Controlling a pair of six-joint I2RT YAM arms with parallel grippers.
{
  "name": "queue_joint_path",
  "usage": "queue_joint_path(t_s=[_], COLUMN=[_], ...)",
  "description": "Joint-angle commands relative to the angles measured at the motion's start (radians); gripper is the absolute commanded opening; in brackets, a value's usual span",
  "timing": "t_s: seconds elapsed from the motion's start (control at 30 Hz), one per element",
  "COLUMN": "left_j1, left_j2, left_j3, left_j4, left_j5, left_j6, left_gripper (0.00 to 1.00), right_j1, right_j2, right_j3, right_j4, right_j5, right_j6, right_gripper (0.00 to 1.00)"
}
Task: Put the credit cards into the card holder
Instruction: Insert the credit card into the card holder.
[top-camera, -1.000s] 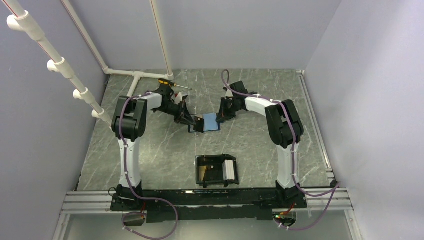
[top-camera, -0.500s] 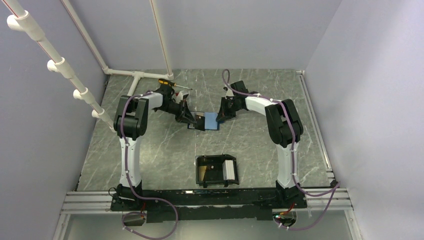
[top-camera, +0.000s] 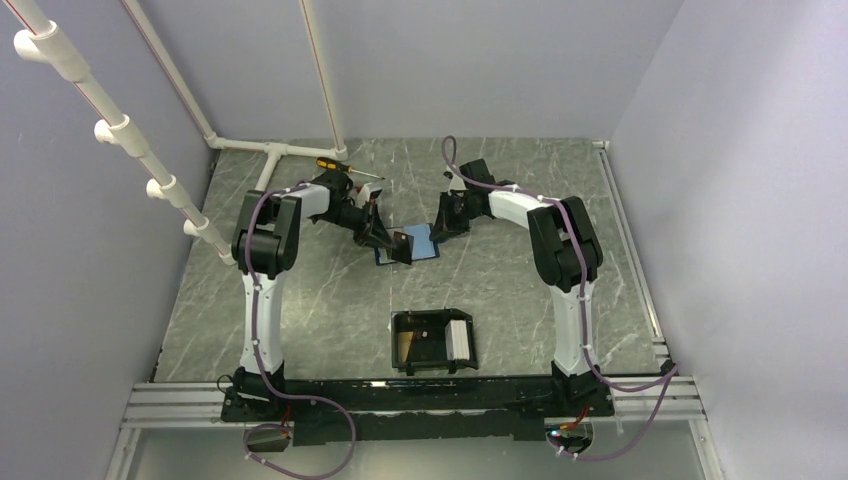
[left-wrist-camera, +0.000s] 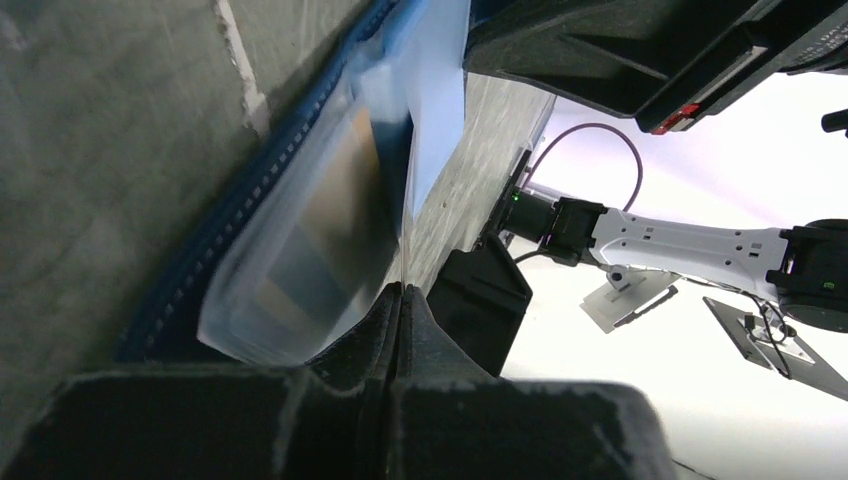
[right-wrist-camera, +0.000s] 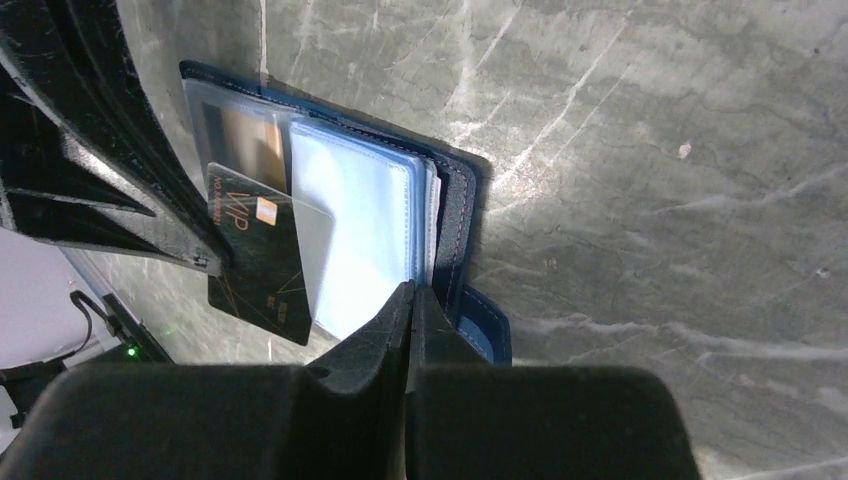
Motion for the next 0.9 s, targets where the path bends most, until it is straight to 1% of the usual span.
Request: queue_joint_path(t_s=[0.0,0.27,0.43,0.53,0.77,0.87], left_j1=[-0.003,0.022,0.03,0.029,0.003,0.001], left_j2=[0.026,0.032,0.024,0.023,0.016,0.0], left_j3=[0.041,0.044,0.045,0.042,0.003,-0.035], left_j4=[0.012,0.094,0.12,0.153,0.2,0.269], left_j5=[0.047,0.0,-0.045,-0.042,-0.047,-0.069], left_j6=[0.007,-0.098,-0.13,-0.159,-0.188,-0.225], left_gripper=[0.0,0.0,0.0,0.0,0.0,0.0], right_j1=[0.001,0.002,0.002,0.002,0.001,0.003], right_j2=[0.038,0.041,0.042,0.039,0.035,0.033], right_j3=[0.025,0.023,0.021,0.018,0.014,0.009], right_j4=[-0.003,-0.003,-0.003,-0.002,0.009,0.017], right_j5=[0.04,0.043,0.044,0.043,0.038,0.035], right_j6=[-0.049,-0.051,-0.051,-0.051,-0.037,-0.03], right_gripper=[0.0,0.0,0.0,0.0,0.0,0.0])
